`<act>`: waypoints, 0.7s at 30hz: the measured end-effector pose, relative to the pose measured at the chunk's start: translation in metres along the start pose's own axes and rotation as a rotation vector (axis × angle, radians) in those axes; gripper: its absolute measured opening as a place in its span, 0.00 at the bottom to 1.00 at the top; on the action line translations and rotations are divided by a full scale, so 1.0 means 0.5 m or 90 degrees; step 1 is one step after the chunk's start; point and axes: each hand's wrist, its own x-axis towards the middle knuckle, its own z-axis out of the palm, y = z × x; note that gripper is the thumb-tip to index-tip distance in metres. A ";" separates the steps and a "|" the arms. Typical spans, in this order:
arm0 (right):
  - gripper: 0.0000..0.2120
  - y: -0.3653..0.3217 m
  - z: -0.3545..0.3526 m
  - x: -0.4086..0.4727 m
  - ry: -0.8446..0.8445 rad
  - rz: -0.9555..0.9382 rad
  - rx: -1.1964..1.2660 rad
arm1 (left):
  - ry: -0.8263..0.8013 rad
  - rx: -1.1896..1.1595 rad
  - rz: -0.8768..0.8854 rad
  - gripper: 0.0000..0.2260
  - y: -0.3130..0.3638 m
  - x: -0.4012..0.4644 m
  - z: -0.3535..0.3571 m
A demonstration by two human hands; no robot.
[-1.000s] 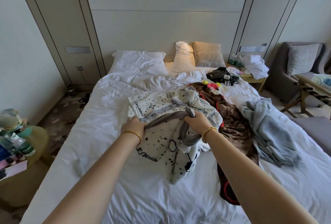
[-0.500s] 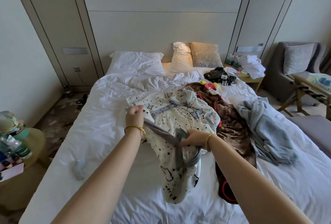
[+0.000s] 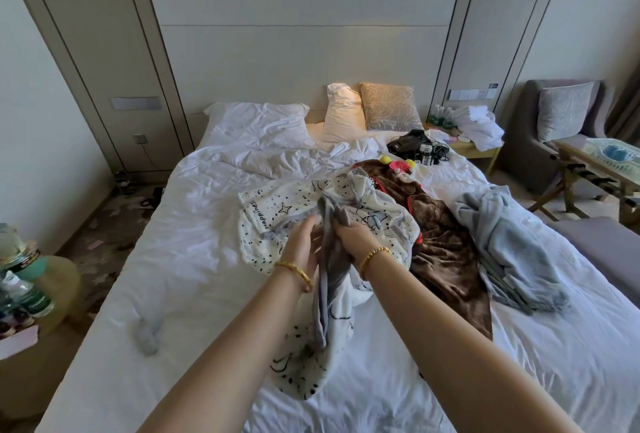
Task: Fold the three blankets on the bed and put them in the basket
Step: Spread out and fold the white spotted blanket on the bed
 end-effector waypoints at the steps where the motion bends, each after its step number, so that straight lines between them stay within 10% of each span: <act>1: 0.17 0.007 0.000 -0.006 -0.024 -0.003 -0.035 | -0.004 0.064 -0.012 0.13 0.003 0.002 -0.008; 7: 0.09 0.015 0.017 -0.021 -0.104 -0.040 -0.074 | 0.077 0.313 0.028 0.11 0.012 0.016 -0.038; 12: 0.01 0.006 0.001 -0.015 0.098 -0.122 -0.003 | 0.073 0.380 0.135 0.03 0.004 0.011 -0.040; 21: 0.09 0.024 0.021 -0.027 0.135 -0.338 -0.090 | 0.088 0.377 0.148 0.11 0.027 0.010 -0.019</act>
